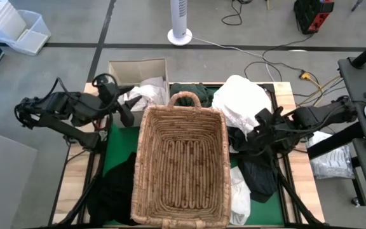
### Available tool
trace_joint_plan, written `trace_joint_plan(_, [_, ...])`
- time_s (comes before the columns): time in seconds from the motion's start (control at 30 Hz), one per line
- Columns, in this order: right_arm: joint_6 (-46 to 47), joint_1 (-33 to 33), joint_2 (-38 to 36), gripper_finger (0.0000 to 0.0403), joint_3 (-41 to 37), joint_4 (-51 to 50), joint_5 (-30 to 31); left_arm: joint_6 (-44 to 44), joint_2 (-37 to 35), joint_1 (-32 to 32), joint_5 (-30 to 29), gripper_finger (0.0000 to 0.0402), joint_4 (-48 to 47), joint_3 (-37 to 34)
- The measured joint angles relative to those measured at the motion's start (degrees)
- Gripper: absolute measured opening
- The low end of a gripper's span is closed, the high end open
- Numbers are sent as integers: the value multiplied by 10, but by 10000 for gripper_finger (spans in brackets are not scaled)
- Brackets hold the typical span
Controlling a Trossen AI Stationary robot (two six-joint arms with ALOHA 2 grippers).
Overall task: Pick & Place Cloths
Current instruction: Put the green shirt into the brown basket
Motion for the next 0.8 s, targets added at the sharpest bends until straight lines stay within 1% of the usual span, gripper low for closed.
trace_joint_plan(0.07, [-23,0,-7,212,-9,0,-14,20,10,10,11,190,0,16])
trace_joint_plan(0.13, [-22,0,-16,212,-21,-5,-12,35,20,20,11,190,1,31])
trace_joint_plan(0.17, [-3,0,-18,212,-30,-16,-3,42,24,26,11,190,1,36])
trace_joint_plan(0.27, [91,-7,-25,212,-65,-42,38,57,37,42,11,190,0,49])
trace_joint_plan(0.33, [131,-16,-31,212,-89,-39,43,66,43,52,11,190,0,53])
trace_joint_plan(0.4, [144,-26,-33,212,-105,-25,43,72,47,62,9,190,0,56])
trace_joint_plan(0.63, [127,-80,-34,202,-127,42,41,72,56,96,7,190,0,56])
trace_joint_plan(0.7, [103,-91,-35,197,-127,61,35,72,58,104,7,190,0,56])
trace_joint_plan(0.8, [65,-102,-35,191,-127,88,10,70,60,116,7,190,0,56])
